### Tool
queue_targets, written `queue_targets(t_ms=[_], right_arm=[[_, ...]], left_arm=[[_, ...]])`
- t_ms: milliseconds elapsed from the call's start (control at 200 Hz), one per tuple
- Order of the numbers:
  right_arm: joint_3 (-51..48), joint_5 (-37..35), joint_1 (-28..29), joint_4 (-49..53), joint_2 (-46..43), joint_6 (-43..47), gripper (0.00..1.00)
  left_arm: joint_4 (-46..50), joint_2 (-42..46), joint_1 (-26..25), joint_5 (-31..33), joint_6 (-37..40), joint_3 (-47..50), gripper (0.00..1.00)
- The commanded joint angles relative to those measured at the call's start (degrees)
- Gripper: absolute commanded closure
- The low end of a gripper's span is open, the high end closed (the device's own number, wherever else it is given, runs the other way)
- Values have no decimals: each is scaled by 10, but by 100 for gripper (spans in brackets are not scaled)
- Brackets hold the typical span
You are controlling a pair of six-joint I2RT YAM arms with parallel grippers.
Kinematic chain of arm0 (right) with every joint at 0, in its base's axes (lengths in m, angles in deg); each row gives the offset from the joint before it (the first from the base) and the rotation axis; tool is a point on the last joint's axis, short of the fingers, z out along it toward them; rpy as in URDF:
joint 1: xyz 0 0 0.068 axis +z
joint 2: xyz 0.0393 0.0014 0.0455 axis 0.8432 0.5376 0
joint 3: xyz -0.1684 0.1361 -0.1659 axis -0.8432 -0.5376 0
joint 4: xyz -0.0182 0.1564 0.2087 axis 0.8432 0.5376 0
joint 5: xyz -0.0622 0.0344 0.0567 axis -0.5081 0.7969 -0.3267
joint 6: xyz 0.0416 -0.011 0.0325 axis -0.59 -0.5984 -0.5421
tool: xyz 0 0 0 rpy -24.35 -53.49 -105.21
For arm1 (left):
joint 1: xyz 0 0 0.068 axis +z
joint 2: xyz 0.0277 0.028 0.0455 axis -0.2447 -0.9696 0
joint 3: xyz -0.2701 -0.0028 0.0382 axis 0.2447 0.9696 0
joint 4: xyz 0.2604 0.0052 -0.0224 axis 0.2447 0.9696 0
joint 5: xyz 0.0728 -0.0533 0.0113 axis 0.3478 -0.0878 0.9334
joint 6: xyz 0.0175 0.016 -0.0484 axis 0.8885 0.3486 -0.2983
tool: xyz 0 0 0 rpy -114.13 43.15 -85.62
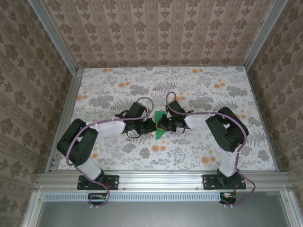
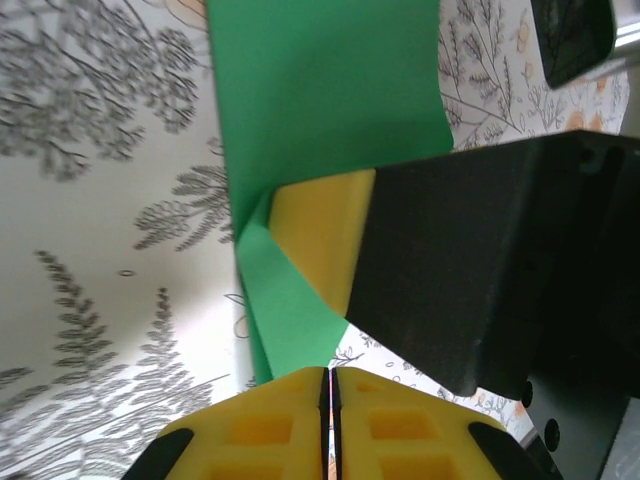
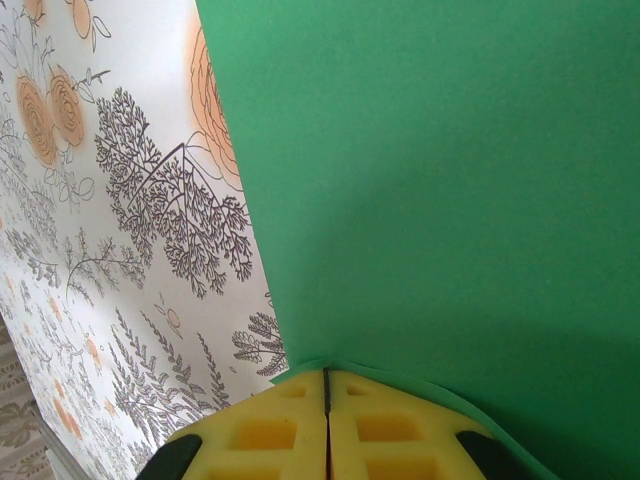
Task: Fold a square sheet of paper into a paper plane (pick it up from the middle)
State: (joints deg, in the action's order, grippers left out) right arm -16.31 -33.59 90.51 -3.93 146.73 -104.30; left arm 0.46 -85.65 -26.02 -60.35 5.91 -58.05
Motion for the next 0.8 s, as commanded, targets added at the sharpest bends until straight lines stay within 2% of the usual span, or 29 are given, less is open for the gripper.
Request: queue_targets(t_ms=[0,800], right_arm=[[-13,-24,-3,27,23,-6,92],[-18,-22,-3,26,23,-8,92]], left_arm=[[-33,-21,-8,-30,-23,10,89],[-54,-73,-35,-50,-44,19,89]])
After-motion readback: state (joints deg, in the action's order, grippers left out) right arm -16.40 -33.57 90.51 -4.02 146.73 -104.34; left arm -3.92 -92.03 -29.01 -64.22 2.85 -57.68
